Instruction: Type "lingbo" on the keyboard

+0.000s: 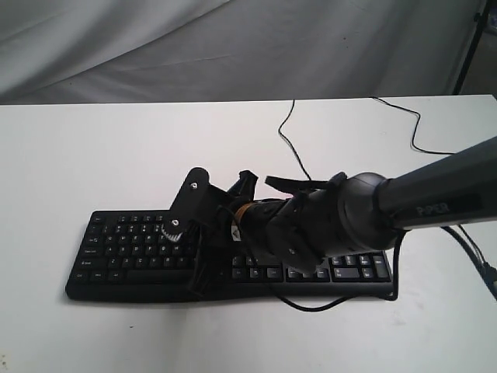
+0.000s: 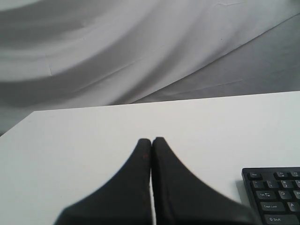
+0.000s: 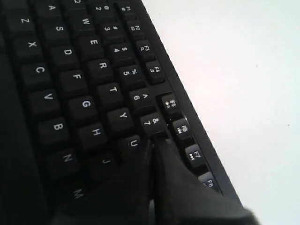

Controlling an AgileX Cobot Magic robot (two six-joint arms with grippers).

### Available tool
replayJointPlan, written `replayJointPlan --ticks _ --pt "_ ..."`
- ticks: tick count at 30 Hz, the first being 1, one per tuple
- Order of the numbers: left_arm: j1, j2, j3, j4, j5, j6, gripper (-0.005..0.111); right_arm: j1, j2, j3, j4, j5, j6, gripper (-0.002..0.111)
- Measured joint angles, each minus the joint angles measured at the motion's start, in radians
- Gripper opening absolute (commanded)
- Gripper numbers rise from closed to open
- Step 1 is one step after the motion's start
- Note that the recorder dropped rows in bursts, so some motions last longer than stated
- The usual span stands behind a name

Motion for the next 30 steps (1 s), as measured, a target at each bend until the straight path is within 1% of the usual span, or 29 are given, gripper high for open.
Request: replayJointPlan --ticks 3,11,17,24,30 --pt "0.0 0.0 0.0 0.0 0.0 0.0 0.001 0.013 -0.042 0.0 0.0 0.062 0.0 0.0" --pt "0.0 0.0 0.0 0.0 0.0 0.0 0.001 0.057 -0.06 0.0 0.0 0.107 -0.002 0.0" --pt "0.0 0.0 0.0 0.0 0.0 0.0 0.001 0.09 -0.06 0.0 0.006 0.109 -0.002 0.0" --pt "0.0 0.0 0.0 0.0 0.0 0.0 0.001 0.092 -0.058 0.0 0.012 0.107 -0.002 0.0" --pt "0.0 0.0 0.0 0.0 0.0 0.0 0.001 0.092 -0.021 0.0 0.016 0.07 0.015 0.0"
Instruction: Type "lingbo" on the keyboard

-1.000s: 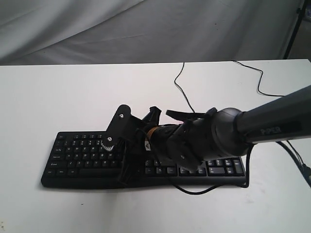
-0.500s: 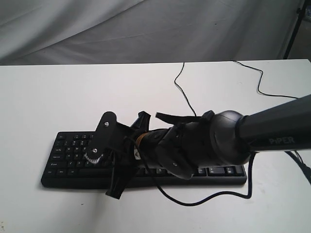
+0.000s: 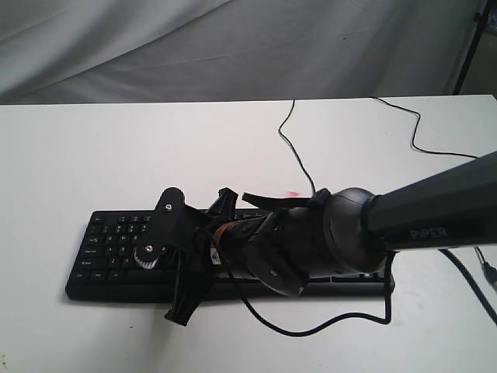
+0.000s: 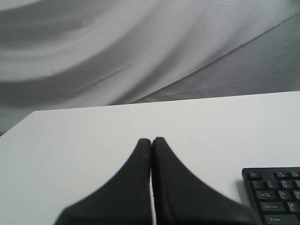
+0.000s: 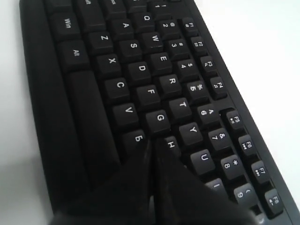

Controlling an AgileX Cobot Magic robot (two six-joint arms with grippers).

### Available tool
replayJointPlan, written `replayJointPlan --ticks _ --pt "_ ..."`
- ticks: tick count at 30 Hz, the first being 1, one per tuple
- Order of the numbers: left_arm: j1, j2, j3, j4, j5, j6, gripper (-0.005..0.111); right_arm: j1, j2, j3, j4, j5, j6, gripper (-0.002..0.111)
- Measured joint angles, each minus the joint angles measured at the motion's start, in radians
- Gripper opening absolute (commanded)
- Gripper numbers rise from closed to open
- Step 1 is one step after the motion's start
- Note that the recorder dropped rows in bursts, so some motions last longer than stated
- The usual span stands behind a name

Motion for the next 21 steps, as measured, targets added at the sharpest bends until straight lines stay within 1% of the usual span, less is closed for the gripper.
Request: replayJointPlan --ticks 6,10,21 --pt "0.0 0.0 0.0 0.0 0.0 0.0 0.001 0.0 0.002 0.0 0.0 -0.006 0.0 0.0" --pt "0.0 0.0 0.0 0.0 0.0 0.0 0.001 0.0 0.021 0.0 0.004 -0.044 0.0 0.0" --pt "0.0 0.0 0.0 0.0 0.0 0.0 0.001 0.0 0.041 0.0 0.006 -0.044 0.0 0.0"
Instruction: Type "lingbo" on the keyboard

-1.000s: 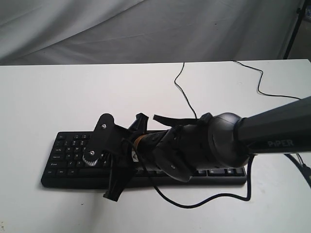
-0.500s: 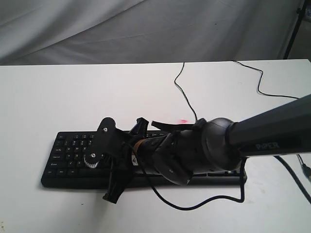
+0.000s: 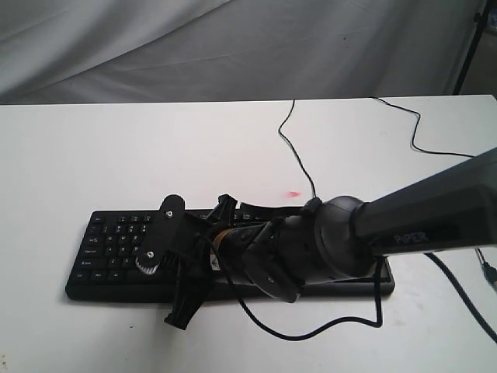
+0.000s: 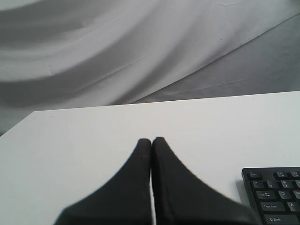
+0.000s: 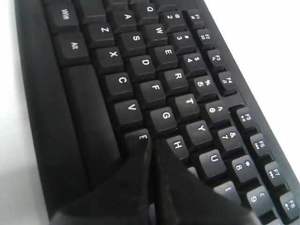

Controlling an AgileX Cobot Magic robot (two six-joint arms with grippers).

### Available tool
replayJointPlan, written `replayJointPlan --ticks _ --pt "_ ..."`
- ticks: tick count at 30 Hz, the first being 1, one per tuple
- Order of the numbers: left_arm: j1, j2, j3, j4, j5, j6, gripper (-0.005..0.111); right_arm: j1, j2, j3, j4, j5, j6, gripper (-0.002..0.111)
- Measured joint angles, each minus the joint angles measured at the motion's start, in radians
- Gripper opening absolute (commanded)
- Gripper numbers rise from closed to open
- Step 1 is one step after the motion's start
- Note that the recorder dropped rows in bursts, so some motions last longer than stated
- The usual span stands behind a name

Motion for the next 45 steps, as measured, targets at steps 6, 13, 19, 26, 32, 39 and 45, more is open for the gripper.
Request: replayJointPlan --ticks 6,13,19,26,32,39,45 --pt "0.0 0.0 0.0 0.0 0.0 0.0 0.001 0.0 -0.02 0.0 0.002 0.006 0.0 0.0" --pt "0.0 0.0 0.0 0.0 0.0 0.0 0.001 0.0 -0.079 0.0 0.002 0.008 0.0 0.0" --pt "0.0 0.0 0.0 0.0 0.0 0.0 0.001 0.0 -0.079 -0.069 -0.002 0.06 0.0 0.0" --pt "0.0 0.0 0.0 0.0 0.0 0.0 0.001 0.0 -0.07 -0.092 -0.009 0.067 0.0 0.0" --pt "0.0 0.0 0.0 0.0 0.0 0.0 0.001 0.0 -0.02 -0.092 -0.009 0.039 -0.002 0.0" --pt "0.0 0.0 0.0 0.0 0.0 0.0 0.001 0.0 0.0 -0.092 -0.009 0.014 -0.002 0.0" --pt "0.0 0.0 0.0 0.0 0.0 0.0 0.001 0.0 0.028 -0.113 -0.009 -0.004 -0.002 0.0"
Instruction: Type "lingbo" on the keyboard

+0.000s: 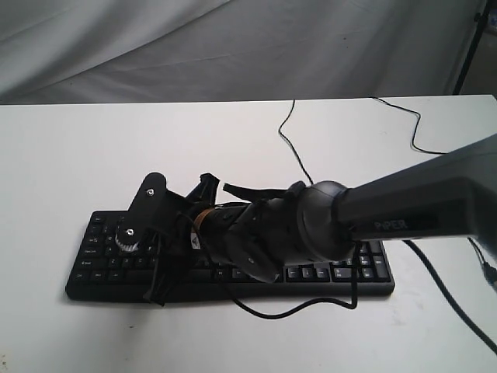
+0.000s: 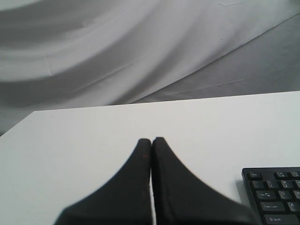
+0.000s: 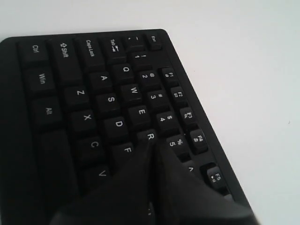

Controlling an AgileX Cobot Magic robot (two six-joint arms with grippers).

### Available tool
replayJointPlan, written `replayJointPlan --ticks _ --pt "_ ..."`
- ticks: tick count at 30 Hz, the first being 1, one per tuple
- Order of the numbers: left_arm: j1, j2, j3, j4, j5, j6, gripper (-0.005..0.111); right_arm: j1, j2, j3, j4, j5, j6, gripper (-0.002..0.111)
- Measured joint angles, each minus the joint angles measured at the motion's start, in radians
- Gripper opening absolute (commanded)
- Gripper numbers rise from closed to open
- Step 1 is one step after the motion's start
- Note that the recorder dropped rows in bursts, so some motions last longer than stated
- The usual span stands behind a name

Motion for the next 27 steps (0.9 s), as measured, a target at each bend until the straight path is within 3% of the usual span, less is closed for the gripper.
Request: replayJointPlan --ticks 27 --pt "0.0 0.0 0.0 0.0 0.0 0.0 0.001 0.0 0.022 -0.037 0.0 0.084 0.0 0.0"
